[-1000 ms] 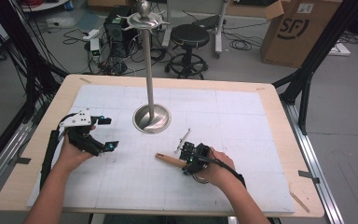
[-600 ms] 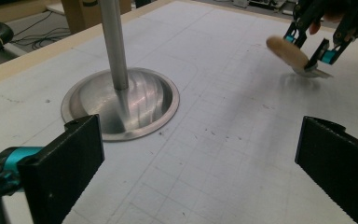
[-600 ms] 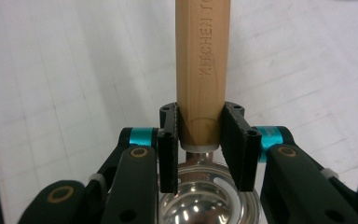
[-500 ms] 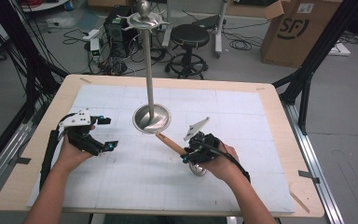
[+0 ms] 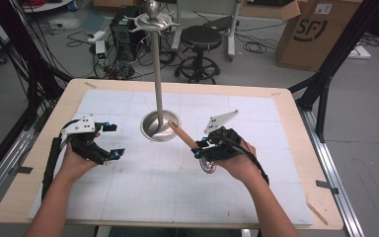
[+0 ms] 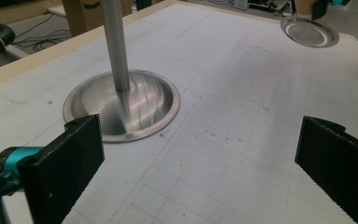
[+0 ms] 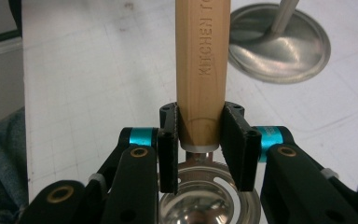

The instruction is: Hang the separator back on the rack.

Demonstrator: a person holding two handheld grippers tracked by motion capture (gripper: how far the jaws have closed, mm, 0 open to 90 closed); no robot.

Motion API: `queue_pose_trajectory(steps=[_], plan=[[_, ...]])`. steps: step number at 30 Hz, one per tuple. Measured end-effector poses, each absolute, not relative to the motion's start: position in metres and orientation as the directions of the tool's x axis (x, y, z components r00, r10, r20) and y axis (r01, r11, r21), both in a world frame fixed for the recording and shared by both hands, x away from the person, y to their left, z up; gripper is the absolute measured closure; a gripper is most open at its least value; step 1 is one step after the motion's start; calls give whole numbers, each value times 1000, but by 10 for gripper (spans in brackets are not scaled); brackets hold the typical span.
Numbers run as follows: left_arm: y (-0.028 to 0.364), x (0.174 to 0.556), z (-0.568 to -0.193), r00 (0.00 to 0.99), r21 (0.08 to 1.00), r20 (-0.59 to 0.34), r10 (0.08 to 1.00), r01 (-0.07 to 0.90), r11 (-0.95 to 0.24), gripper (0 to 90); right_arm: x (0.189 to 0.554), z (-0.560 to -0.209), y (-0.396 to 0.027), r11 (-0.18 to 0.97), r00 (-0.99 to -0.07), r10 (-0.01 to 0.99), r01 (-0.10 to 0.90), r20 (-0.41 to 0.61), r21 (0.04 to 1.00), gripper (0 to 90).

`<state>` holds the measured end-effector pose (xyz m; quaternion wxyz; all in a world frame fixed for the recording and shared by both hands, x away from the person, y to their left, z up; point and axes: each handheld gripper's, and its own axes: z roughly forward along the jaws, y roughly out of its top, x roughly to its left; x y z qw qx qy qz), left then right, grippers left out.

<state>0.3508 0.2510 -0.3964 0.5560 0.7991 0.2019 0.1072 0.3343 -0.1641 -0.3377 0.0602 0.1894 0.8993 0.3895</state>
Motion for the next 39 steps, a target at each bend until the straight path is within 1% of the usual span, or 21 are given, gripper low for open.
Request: queue_pose_trajectory(steps=[8, 17, 25, 32, 39], plan=[[252, 350, -396, 895, 932, -49, 444, 201, -302, 17, 343, -323, -166, 579, -929, 367, 264, 43, 771, 687], [254, 350, -396, 895, 930, -53, 442, 205, -304, 17, 350, -308, -172, 513, -920, 390, 254, 41, 820, 687], [255, 351, -396, 894, 934, -51, 444, 201, -295, 17, 356, -292, -175, 475, -907, 418, 256, 40, 842, 687], [255, 351, -396, 895, 932, -47, 444, 200, -304, 17, 361, -279, -177, 467, -919, 395, 224, 25, 856, 686], [256, 351, -396, 894, 933, -50, 445, 201, -299, 17, 365, -267, -179, 459, -916, 402, 204, 2, 865, 686]])
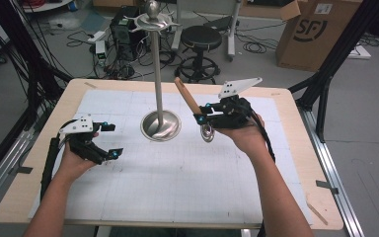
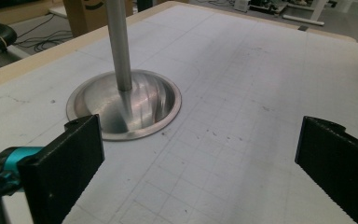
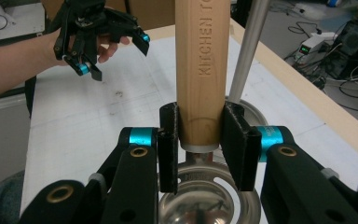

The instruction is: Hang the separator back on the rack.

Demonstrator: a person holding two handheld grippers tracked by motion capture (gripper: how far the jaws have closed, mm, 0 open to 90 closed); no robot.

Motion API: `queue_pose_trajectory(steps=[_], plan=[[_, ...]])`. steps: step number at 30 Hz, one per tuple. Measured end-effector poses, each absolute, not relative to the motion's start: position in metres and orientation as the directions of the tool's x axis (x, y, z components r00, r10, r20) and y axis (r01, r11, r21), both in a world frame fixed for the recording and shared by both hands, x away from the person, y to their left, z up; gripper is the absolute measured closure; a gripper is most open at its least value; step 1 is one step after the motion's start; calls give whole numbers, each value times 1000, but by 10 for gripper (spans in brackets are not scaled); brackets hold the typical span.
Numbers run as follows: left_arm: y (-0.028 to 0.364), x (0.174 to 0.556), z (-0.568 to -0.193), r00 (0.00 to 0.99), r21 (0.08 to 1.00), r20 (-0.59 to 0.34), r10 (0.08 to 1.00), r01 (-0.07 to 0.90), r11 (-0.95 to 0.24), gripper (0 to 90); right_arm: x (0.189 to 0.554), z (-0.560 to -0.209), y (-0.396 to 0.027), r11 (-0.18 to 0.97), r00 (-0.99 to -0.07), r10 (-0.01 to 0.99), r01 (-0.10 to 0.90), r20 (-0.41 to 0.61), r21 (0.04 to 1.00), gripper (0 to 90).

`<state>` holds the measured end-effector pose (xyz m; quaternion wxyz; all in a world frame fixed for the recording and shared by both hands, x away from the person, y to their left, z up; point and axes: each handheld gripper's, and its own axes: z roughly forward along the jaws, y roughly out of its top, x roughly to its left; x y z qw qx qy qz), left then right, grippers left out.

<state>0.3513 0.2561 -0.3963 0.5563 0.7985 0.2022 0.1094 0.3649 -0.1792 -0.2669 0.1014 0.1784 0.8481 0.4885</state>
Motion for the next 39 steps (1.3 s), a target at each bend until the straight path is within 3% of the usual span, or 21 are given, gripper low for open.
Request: queue_pose_trajectory(steps=[39], plan=[[256, 351, -396, 894, 933, -54, 444, 204, -297, 17, 401, -209, -190, 402, -901, 432, 163, -30, 901, 686]])
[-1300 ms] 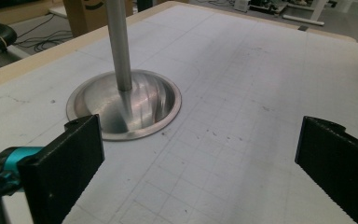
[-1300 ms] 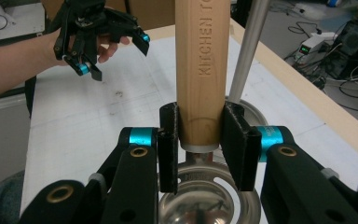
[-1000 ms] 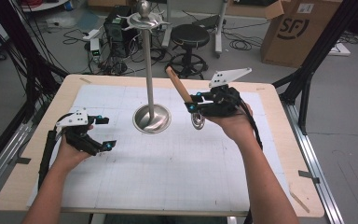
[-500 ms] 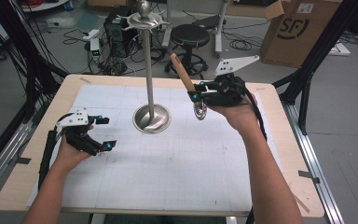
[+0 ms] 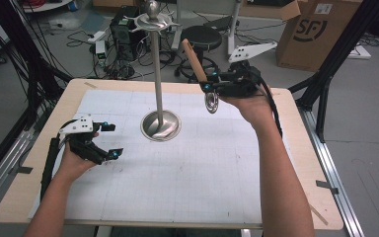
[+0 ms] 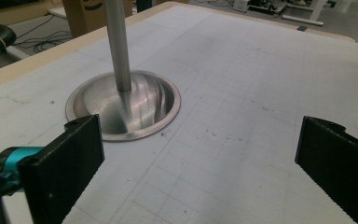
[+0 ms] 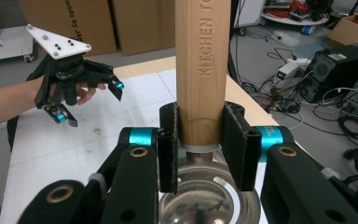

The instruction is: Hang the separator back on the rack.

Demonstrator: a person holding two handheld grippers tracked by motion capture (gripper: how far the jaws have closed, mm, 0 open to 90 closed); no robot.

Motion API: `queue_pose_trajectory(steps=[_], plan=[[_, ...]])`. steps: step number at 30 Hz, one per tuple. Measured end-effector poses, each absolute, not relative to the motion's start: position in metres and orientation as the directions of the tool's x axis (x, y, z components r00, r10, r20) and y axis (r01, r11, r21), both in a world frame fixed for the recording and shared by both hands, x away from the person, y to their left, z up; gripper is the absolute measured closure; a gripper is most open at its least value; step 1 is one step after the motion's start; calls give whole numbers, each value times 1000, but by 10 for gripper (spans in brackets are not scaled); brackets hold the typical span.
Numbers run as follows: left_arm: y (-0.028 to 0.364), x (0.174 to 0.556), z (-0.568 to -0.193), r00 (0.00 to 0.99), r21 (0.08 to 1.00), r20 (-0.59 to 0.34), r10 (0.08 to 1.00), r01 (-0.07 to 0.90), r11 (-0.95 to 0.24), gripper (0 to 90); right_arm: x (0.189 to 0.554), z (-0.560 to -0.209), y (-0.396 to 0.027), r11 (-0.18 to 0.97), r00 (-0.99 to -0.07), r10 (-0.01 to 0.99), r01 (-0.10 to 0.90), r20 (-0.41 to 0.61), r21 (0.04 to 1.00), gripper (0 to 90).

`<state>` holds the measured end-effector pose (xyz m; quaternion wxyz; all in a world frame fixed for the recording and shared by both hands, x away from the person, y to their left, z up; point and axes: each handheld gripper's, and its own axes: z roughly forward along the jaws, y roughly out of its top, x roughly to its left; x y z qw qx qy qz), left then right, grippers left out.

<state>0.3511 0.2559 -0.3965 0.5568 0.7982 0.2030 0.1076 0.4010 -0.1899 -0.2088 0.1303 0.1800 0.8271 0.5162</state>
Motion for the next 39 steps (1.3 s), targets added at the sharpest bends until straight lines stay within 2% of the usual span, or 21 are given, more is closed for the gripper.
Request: queue_pose_trajectory(steps=[24, 39], plan=[[252, 350, -397, 899, 932, -53, 435, 201, -301, 17, 424, -180, -179, 392, -883, 469, 185, -22, 901, 686], [254, 351, -397, 898, 932, -53, 437, 202, -300, 17, 440, -182, -178, 357, -870, 492, 220, 18, 908, 686]])
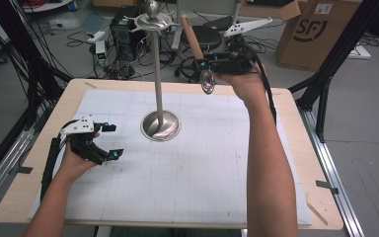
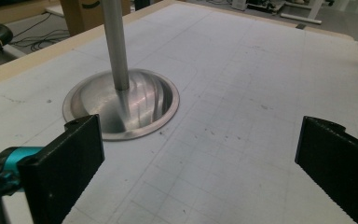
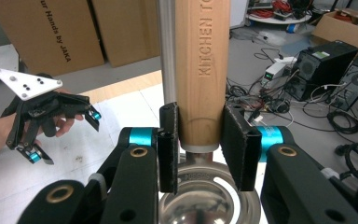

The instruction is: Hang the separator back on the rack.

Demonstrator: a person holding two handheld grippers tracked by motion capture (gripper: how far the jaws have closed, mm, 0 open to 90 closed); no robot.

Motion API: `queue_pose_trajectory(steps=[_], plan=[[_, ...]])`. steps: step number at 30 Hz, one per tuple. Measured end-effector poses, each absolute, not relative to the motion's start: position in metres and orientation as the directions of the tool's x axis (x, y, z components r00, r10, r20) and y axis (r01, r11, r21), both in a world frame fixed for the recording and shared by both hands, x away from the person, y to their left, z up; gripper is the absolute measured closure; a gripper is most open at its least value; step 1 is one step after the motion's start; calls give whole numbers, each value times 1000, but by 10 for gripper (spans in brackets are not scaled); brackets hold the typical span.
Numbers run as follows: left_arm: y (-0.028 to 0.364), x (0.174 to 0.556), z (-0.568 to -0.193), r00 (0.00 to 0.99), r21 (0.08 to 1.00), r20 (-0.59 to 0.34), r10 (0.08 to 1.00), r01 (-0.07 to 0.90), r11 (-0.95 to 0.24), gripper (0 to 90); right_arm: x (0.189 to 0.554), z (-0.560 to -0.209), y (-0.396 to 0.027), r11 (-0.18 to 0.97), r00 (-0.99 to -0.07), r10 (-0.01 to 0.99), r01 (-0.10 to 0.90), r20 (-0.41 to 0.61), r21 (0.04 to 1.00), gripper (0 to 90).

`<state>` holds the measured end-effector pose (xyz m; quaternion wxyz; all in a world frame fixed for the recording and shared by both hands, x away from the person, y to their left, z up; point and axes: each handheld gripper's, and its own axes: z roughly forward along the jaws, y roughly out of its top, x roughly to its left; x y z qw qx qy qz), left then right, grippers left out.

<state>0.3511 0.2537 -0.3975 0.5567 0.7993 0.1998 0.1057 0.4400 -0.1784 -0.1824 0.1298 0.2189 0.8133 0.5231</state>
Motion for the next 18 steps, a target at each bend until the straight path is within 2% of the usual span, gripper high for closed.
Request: queue_pose_trajectory(steps=[18], plan=[[252, 351, -398, 900, 929, -50, 433, 201, -312, 17, 435, -186, -159, 415, -900, 436, 198, -4, 888, 686]])
